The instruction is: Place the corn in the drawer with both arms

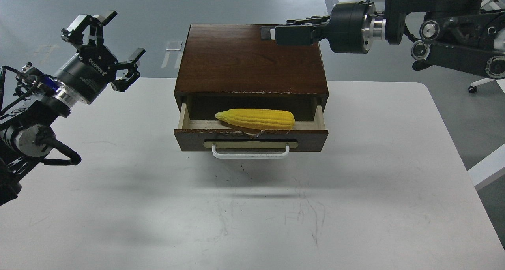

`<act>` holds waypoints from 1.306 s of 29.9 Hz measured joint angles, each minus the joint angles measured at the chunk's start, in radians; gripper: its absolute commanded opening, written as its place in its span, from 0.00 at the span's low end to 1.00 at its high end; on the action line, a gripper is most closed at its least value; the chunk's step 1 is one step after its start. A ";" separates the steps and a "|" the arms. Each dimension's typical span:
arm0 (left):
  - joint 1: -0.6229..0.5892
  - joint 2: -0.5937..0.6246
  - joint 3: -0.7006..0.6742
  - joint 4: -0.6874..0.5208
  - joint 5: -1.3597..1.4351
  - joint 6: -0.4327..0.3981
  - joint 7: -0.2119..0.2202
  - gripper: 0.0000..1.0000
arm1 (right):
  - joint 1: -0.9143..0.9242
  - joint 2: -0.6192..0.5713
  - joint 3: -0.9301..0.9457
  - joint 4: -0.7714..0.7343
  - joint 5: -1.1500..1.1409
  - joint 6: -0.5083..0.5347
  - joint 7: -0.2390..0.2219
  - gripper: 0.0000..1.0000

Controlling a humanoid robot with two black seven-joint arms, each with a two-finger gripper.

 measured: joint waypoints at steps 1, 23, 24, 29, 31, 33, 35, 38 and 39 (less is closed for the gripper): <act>0.000 -0.002 -0.001 0.000 0.000 0.000 0.000 0.98 | -0.043 -0.020 0.044 0.000 0.030 -0.001 0.000 0.99; 0.035 -0.057 -0.030 0.002 0.000 -0.036 0.000 0.98 | -0.826 -0.107 0.656 -0.099 0.783 0.000 0.000 1.00; 0.042 -0.061 -0.036 0.003 0.000 -0.043 0.000 0.98 | -0.839 -0.099 0.660 -0.101 0.791 0.001 0.000 1.00; 0.059 -0.071 -0.050 0.003 0.001 -0.056 0.013 0.98 | -0.894 -0.072 0.692 -0.106 0.800 0.009 0.000 1.00; 0.064 -0.073 -0.053 0.003 0.001 -0.060 0.015 0.98 | -0.904 -0.061 0.697 -0.106 0.798 0.009 0.000 1.00; 0.069 -0.077 -0.055 0.003 0.001 -0.064 0.016 0.98 | -0.907 -0.051 0.698 -0.106 0.795 0.008 0.000 1.00; 0.076 -0.081 -0.058 0.003 0.001 -0.066 0.017 0.98 | -0.908 -0.039 0.698 -0.105 0.793 0.009 0.000 1.00; 0.082 -0.086 -0.059 0.003 0.001 -0.067 0.018 0.98 | -0.908 -0.025 0.698 -0.104 0.790 0.011 0.000 1.00; 0.082 -0.086 -0.059 0.003 0.001 -0.068 0.018 0.98 | -0.908 -0.021 0.698 -0.104 0.788 0.011 0.000 1.00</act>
